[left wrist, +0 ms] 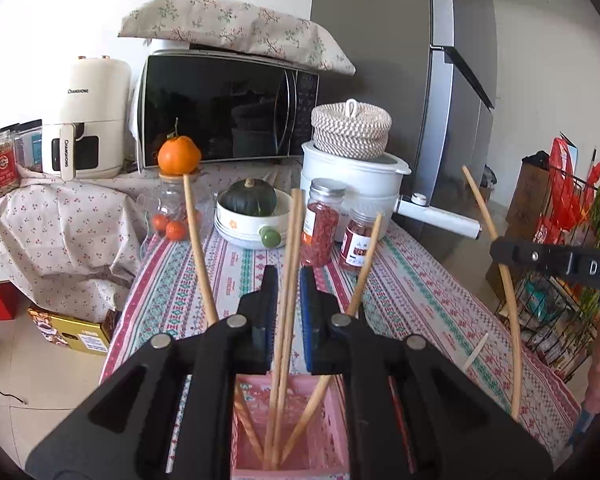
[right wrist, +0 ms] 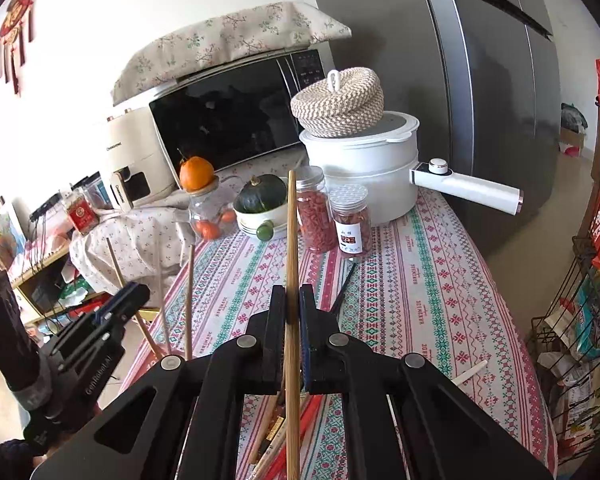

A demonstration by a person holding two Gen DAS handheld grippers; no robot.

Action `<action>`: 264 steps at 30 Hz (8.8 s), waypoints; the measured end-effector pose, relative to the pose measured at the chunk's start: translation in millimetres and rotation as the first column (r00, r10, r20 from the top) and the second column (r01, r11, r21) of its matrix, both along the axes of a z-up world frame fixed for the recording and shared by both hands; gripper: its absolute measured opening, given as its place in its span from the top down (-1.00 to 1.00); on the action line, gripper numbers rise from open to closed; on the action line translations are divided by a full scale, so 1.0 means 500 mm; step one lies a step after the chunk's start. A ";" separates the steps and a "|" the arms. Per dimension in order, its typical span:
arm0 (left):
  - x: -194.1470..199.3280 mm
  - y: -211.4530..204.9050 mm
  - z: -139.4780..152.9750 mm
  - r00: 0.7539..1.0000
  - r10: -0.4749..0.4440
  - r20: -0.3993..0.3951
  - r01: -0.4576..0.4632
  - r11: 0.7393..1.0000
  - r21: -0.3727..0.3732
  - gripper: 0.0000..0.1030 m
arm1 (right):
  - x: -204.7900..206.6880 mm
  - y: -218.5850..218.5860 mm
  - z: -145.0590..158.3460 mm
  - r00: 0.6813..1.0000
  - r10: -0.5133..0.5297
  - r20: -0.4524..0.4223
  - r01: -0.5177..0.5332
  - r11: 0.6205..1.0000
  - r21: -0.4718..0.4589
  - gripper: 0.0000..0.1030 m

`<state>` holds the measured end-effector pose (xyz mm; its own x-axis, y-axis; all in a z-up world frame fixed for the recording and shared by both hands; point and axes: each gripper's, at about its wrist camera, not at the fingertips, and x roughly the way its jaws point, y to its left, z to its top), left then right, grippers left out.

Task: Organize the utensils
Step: 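Place the chopstick into the pink basket with the left gripper while the right lifts its chopstick, then lower the chopstick into the pink basket and open the right gripper, then grasp the red plastic spoon by its handle with the right gripper and lift, then grasp a chopstick with the left gripper and lift toward the basket while the right holds the spoon, then release the chopstick into the pink basket with the left gripper while the right lowers the red spoon in, then reach the right gripper to a black chopstick on the table and grasp it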

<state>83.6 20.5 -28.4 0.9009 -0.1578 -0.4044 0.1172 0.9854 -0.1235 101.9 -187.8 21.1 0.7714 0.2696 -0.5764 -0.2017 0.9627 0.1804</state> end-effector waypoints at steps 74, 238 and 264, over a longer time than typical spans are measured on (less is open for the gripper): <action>-0.071 0.117 -0.010 0.881 -0.009 -0.472 0.012 1.000 0.004 -0.99 | 0.082 0.017 -0.174 0.899 -0.168 -0.404 0.113 0.981 -0.156 -0.37; -0.064 0.233 -0.028 0.866 0.093 -0.490 -0.128 0.991 -0.037 -0.99 | -0.027 0.319 -0.052 0.968 -0.033 0.249 0.028 0.999 0.023 0.51; -0.056 0.135 -0.020 0.879 -0.003 -0.477 -0.021 0.999 -0.044 -0.99 | 0.128 0.011 -0.201 0.900 -0.177 -0.399 0.152 0.984 -0.093 -0.27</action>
<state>55.6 87.9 -38.6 0.6021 -0.1799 -0.7779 0.0233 0.9778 -0.2081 166.2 -182.3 -79.3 0.4991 0.1153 -0.8589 0.0390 0.9871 0.1552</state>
